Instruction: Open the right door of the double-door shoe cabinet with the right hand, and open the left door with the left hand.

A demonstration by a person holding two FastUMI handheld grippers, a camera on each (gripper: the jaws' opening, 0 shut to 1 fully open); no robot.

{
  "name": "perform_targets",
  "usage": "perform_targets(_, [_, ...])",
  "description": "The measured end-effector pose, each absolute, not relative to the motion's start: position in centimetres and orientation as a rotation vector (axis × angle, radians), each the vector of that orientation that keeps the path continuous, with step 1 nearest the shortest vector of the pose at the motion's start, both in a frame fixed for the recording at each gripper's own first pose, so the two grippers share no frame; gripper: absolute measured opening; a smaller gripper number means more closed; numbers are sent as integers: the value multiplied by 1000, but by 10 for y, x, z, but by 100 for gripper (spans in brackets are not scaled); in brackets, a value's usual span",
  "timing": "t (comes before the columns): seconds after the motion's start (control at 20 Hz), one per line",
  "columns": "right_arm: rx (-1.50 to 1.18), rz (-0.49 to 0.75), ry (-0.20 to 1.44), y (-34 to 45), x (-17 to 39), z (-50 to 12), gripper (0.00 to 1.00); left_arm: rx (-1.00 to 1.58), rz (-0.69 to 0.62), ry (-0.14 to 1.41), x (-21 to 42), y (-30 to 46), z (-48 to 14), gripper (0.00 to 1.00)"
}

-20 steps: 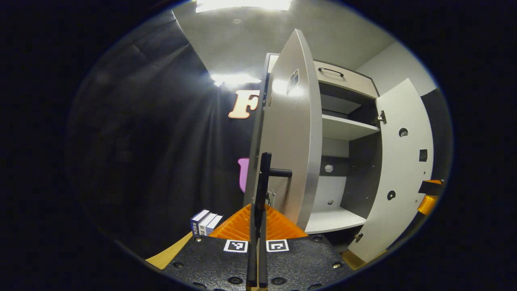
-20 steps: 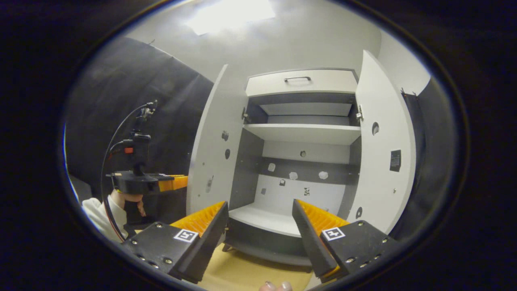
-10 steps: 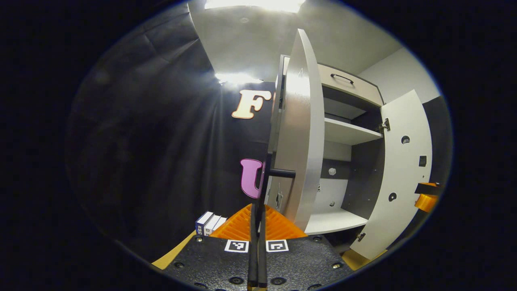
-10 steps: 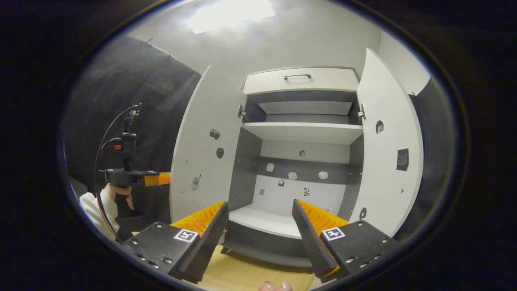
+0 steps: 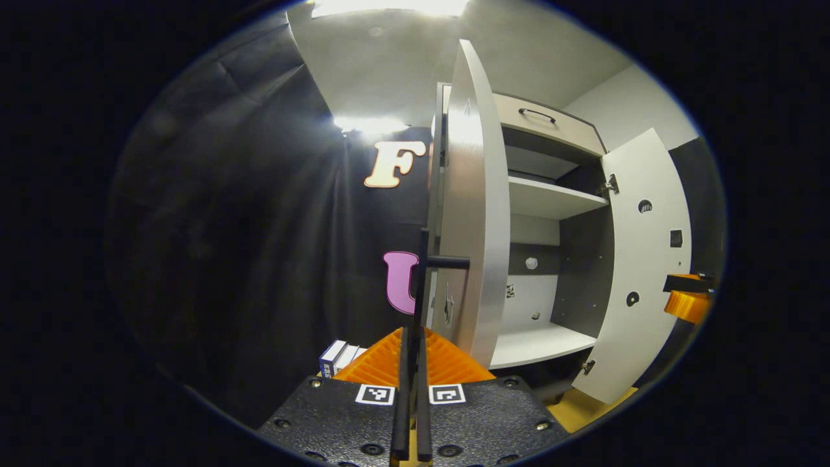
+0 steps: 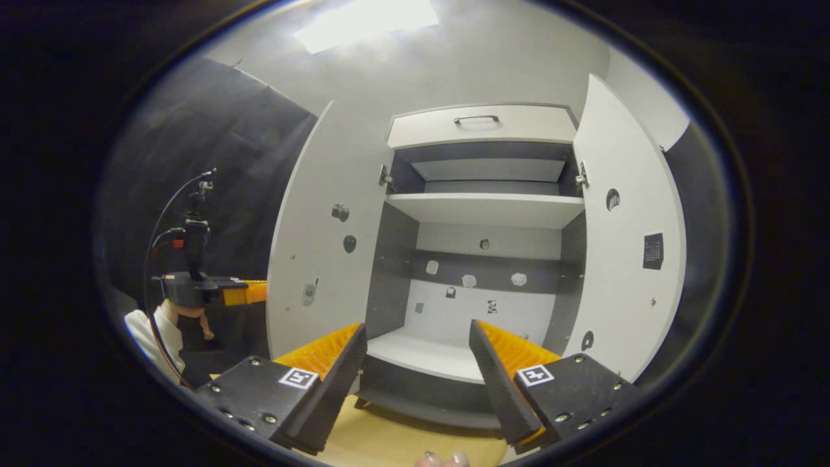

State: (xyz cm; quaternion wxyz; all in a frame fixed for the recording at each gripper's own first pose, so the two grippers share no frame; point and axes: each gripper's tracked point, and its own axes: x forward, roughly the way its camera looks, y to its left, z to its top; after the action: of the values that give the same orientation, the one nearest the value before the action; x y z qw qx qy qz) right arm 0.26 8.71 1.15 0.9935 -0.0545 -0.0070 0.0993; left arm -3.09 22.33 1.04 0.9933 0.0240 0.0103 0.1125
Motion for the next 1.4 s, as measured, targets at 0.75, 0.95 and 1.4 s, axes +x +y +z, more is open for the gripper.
perform_targets(0.75, [-101,258,9,75,-13,7,96,119,433,-38,-98,243,32,95])
perform_targets(0.95, [-100,299,9,74,-15,7,96,194,502,-32,-119,232,49,92])
perform_targets(1.4, [-89,274,21,36,-19,5,96,219,287,-94,-79,92,72,93])
